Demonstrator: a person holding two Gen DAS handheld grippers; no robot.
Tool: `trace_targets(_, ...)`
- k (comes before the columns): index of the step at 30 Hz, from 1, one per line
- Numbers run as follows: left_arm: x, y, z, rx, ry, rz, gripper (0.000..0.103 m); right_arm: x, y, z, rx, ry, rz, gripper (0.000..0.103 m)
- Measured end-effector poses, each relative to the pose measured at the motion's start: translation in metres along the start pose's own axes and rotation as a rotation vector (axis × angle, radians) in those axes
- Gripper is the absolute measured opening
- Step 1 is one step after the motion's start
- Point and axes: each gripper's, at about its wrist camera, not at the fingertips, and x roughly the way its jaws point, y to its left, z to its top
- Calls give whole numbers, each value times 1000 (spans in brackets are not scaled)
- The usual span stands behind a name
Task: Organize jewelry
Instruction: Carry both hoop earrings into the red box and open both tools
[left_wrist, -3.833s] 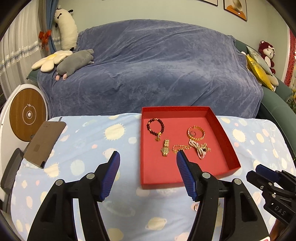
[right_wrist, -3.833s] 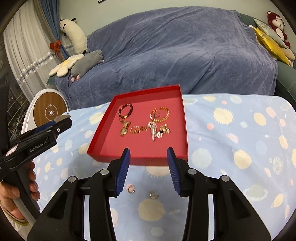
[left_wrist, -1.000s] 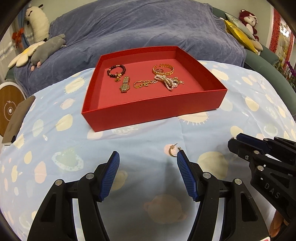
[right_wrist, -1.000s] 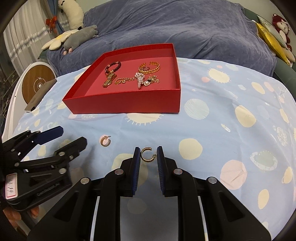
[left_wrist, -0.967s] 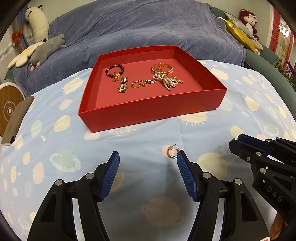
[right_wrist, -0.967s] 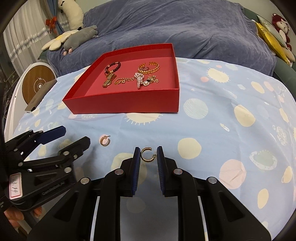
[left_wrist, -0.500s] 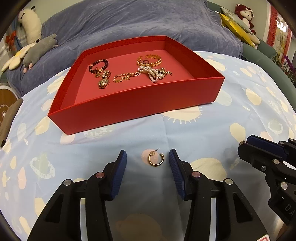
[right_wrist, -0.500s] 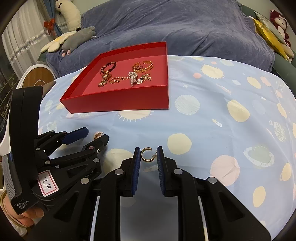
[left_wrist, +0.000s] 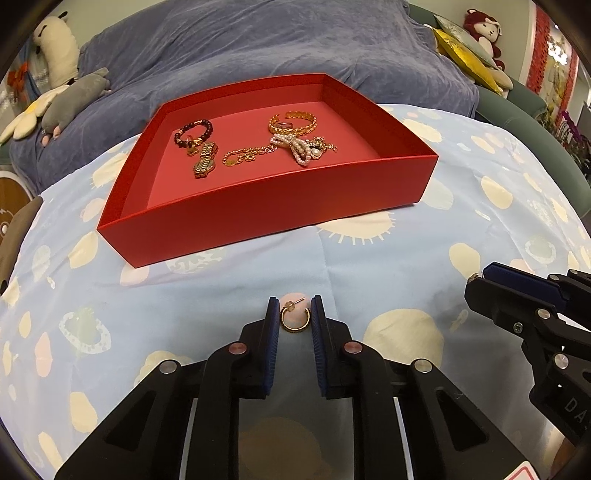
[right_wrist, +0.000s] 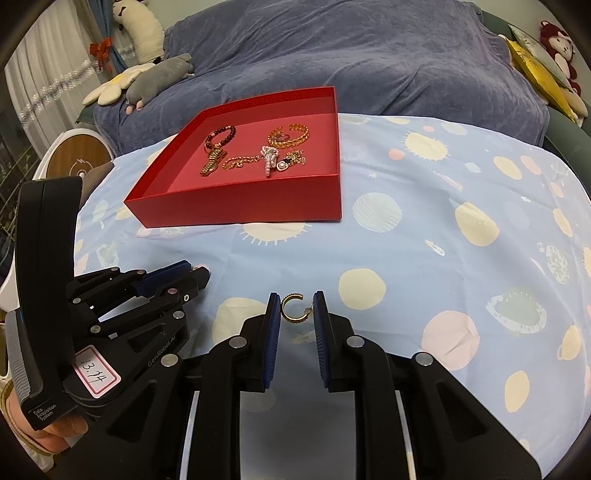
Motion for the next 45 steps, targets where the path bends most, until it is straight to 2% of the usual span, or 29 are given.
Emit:
trace_targets(8, -21, 19, 5, -48, -28, -17, 15, -4, 3, 3, -4, -10, 8, 17)
trace_targets(13, -41, 36, 16, -89, -69, -12, 15, -13, 9, 16, 0, -41, 21, 18)
trace_targets(22, -75, 67, 47, -166, -149, 1, 15, -34, 36, 56, -36, -120, 55, 18)
trace_targets(28, -86, 80, 78, -157, -195, 30, 15, -42, 46, 96, -78, -183, 38, 18)
trace_targets(34, -74, 88, 109, -181, -210, 37, 15, -29, 37, 131, -15, -214, 50, 18)
trace_targets(45, -9, 90, 121, -151, -111, 64, 15, 49, 19, 137, 10, -86, 1, 18)
